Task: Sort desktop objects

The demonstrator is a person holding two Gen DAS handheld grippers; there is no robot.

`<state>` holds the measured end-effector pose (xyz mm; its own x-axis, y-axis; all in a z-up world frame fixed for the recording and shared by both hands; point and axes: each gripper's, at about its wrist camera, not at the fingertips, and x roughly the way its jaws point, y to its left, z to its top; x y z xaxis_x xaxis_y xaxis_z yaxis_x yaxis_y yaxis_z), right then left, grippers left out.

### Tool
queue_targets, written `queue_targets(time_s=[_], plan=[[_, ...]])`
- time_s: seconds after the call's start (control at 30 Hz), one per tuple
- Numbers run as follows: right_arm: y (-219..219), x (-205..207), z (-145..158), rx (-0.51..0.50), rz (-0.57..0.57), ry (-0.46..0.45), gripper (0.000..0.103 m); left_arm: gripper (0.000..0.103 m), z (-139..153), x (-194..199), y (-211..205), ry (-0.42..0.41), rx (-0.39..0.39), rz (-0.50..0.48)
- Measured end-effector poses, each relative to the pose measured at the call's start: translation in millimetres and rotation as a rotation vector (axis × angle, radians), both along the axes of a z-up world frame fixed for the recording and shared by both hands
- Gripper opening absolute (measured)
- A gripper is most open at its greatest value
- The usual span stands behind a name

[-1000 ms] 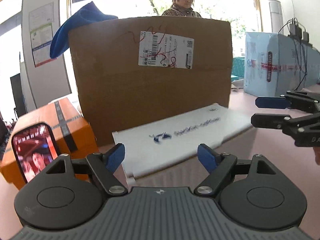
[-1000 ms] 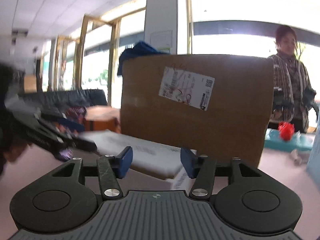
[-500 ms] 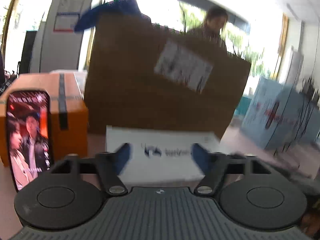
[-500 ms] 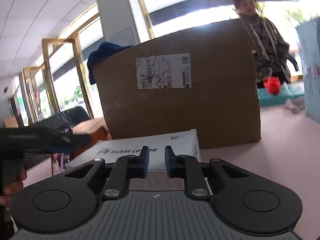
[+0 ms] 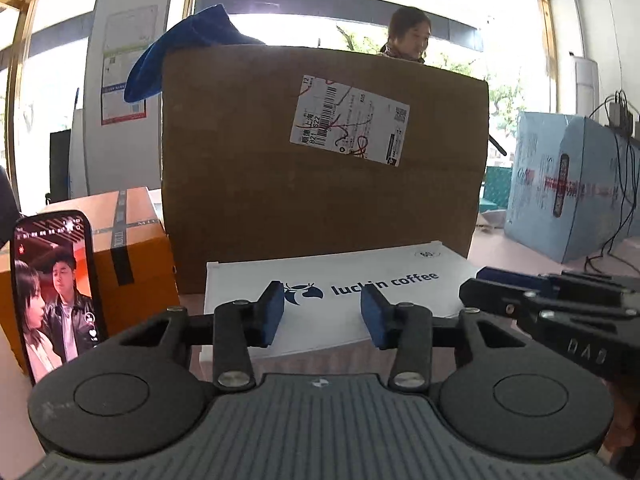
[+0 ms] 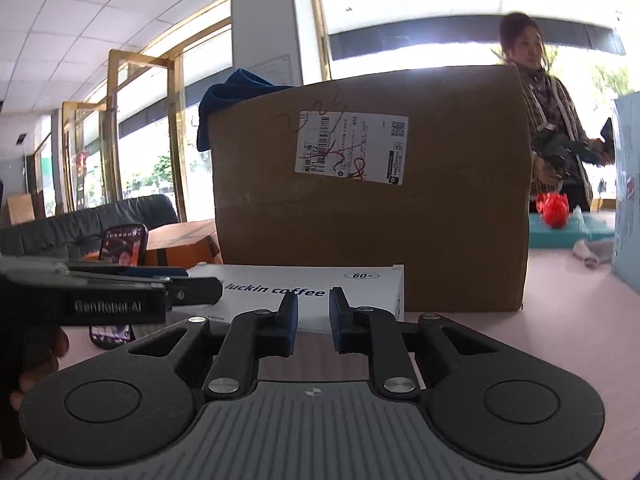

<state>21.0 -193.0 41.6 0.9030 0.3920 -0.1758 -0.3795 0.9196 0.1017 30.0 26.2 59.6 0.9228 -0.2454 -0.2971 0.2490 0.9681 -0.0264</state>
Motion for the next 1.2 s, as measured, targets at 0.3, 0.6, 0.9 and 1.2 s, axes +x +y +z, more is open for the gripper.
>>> queue_targets(time_s=[0.3,0.6,0.9,1.2], plan=[[-4,-2,-3,0.039,-0.001,-0.013,0.017,0.04,-5,-5,-7,-0.043,0.021,0.027],[-45,-7,12,0.343,-0.079,-0.05,0.103,0.103,23,-5,20,-0.04,-0.082,0.181],[-61,35,-10,0.52,-0.04,0.265,0.103,0.103,2,71,48,0.398,-0.302,0.017],[-48,59,-22,0.523,0.05,0.382,0.103,0.103,4,72,47,0.416,-0.295,-0.01]])
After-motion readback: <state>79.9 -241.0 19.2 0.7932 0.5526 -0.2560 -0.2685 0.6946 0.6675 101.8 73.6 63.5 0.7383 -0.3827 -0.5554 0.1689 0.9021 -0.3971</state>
